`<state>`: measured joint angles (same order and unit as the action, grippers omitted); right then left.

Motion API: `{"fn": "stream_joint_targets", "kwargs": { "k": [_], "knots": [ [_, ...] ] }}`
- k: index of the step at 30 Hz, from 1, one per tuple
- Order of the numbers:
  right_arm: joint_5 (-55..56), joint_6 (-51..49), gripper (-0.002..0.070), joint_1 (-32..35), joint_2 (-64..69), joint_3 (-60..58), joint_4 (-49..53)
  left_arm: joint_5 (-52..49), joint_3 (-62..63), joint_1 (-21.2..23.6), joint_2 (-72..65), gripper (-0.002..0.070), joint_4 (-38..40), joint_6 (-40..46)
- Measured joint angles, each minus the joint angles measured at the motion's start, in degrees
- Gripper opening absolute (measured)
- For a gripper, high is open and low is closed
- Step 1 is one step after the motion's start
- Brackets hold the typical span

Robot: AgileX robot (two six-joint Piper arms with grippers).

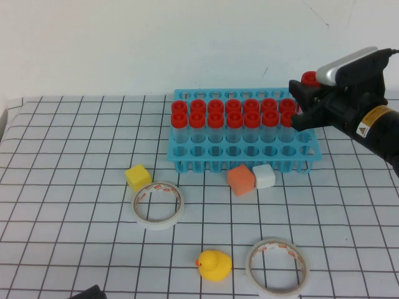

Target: Place the test tubes

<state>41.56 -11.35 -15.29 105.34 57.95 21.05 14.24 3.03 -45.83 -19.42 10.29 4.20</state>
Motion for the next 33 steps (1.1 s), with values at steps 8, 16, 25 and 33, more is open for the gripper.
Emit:
{"fn": "stream_joint_targets", "kwargs": {
  "k": [8,16,25,33],
  "knots": [
    [0.1,1.8,0.0264,0.0,0.6,0.4,-1.2,0.0,0.0,0.0,0.0,-0.0001,0.0,0.0],
    [0.1,4.5,0.0264,0.0,0.6,0.4,-7.2,0.0,0.0,0.0,0.0,-0.0001,0.0,0.0],
    [0.8,4.6,0.0264,0.0,3.5,0.4,-7.8,0.0,0.0,0.0,0.0,-0.0001,0.0,0.0],
    [6.1,4.6,0.0264,0.0,5.9,0.4,-7.9,0.0,0.0,0.0,0.0,-0.0001,0.0,0.0]
  ]
}}
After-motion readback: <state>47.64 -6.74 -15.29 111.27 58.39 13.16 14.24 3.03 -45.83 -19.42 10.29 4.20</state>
